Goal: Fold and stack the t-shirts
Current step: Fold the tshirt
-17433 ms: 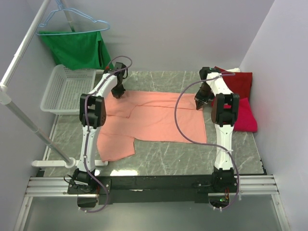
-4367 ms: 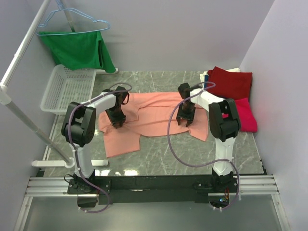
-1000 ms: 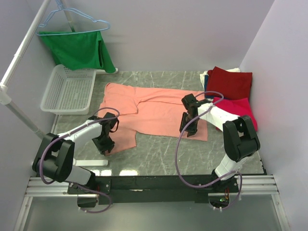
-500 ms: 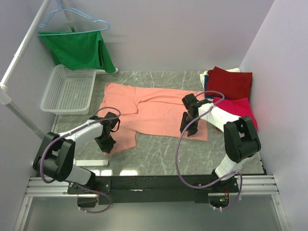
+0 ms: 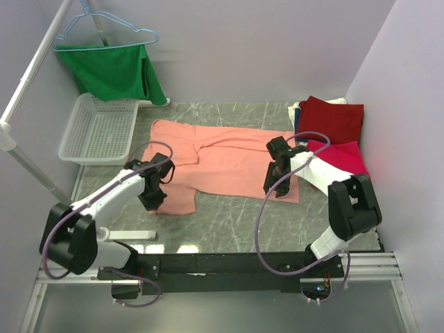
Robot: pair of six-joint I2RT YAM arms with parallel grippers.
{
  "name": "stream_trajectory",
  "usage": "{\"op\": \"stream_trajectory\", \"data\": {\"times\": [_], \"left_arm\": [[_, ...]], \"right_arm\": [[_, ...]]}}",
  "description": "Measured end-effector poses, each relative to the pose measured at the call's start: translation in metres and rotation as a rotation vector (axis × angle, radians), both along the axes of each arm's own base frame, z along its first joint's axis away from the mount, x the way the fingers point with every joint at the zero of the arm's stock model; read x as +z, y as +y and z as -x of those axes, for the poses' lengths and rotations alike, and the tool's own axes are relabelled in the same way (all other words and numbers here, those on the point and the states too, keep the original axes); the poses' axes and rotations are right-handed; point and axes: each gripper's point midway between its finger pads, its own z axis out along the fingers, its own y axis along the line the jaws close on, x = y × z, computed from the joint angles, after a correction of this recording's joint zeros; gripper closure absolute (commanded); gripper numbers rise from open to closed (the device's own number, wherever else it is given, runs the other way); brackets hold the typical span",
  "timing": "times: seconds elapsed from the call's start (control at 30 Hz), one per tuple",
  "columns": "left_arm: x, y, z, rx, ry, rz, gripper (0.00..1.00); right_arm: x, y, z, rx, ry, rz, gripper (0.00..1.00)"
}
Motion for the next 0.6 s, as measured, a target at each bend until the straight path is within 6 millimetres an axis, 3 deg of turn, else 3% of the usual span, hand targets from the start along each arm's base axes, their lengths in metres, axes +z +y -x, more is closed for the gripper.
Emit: {"op": "stream_trajectory", "data": {"times": [0.13, 0.2, 0.43, 0.6], "left_arm": [[0.043, -0.003, -0.019, 0.017, -0.135, 0.030, 0.99], [0.055, -0.001, -0.019, 0.026, -0.168, 0.031, 0.99], [0.059, 0.009, -0.006, 0.036, -0.137, -0.004, 0.99], [0.061, 0.013, -0.002, 0.048, -0.135, -0.020, 0.99]], "right_arm": [[0.000, -0.026, 0.005, -0.074, -0.012, 0.054, 0.50], [-0.004, -0.040, 0.008, -0.120, -0.006, 0.084, 0.50], [-0.023, -0.088, 0.029, -0.271, 0.063, 0.171, 0.50], [-0.026, -0.110, 0.033, -0.347, 0.072, 0.188, 0.49]]}}
